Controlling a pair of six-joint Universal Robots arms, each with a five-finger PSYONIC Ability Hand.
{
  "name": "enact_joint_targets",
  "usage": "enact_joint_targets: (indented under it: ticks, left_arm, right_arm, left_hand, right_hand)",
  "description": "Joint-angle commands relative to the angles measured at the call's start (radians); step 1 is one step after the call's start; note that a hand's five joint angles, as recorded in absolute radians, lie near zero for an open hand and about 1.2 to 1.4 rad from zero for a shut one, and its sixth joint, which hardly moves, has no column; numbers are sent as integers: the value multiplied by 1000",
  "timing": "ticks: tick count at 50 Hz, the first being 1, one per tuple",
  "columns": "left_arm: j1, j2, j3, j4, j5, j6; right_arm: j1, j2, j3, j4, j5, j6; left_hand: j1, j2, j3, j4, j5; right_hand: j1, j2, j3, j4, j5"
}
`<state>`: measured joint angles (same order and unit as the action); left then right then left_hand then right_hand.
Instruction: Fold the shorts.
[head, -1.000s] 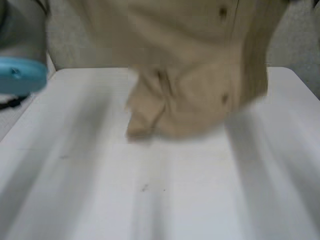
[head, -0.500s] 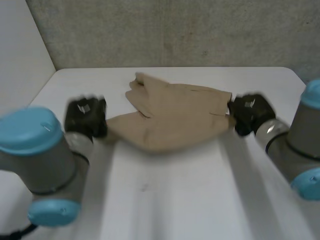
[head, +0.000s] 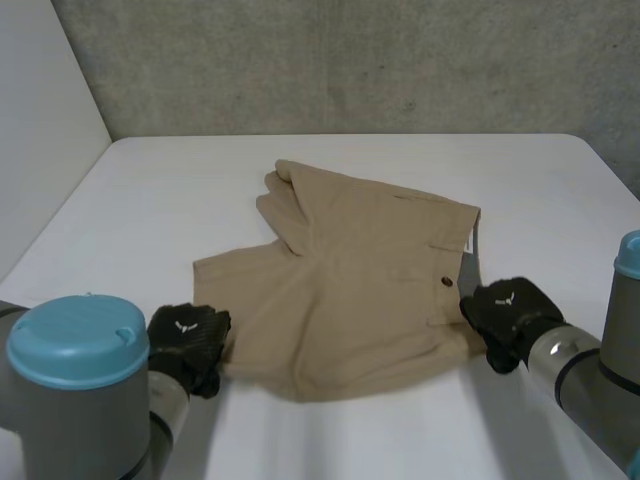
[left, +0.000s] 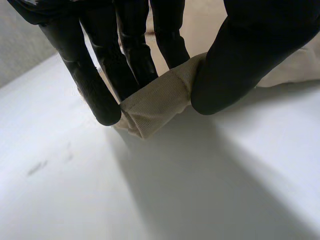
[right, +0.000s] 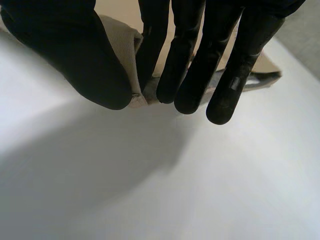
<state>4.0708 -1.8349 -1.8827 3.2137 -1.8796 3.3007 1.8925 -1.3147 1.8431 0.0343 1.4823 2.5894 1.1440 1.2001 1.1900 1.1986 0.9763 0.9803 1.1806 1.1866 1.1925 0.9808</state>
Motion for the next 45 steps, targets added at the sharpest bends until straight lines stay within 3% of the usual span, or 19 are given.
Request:
enact_joint_targets:
  ticks: [1, 8, 16, 20, 25, 29, 32, 37, 45]
  left_arm:
    - [-10, 95, -76, -199, 4, -1]
    - [-61, 164, -133, -316, 5, -3]
    - [-108, 180, -124, -374, 65, 0]
    - [-79, 174, -84, -371, 109, -1]
    - [-4, 180, 0, -374, 128, 0]
    - [32, 177, 94, -350, 131, 0]
    - [68, 166, 146, -325, 140, 0]
    - [129, -5, 288, -203, 219, 4]
    - [138, -332, 594, -150, 277, 40]
  right_arm:
    - [-18, -92, 50, 218, 3, -168]
    - [-110, -187, 119, 357, 0, -325]
    - [-116, -209, 131, 371, -1, -334]
    - [-122, -205, 123, 348, -13, -333]
    - [-116, -195, 130, 276, -60, -318]
    - [-108, -184, 134, 237, -71, -267]
    - [-105, -170, 131, 230, -73, -233]
    - [-105, -167, 134, 205, -73, -221]
    - [-99, -156, 143, 159, -71, -192]
  left_hand:
    - [252, 196, 206, 198, 245]
    - [252, 196, 206, 198, 245]
    - [252, 196, 206, 198, 245]
    - [250, 194, 204, 195, 243]
    - [-682, -738, -728, -736, -689]
    - [-886, -942, -932, -941, -893]
    - [-901, -957, -947, -956, -908]
    - [-881, -937, -927, -935, -888]
    - [-819, -875, -865, -874, -826]
  right_hand:
    - [416, 216, 210, 204, 241]
    - [416, 216, 210, 204, 241]
    - [416, 216, 210, 204, 241]
    - [416, 216, 210, 204, 241]
    - [416, 216, 210, 204, 241]
    - [416, 216, 210, 204, 241]
    - [416, 216, 210, 204, 241]
    - [416, 216, 210, 204, 241]
    - [416, 216, 210, 204, 241]
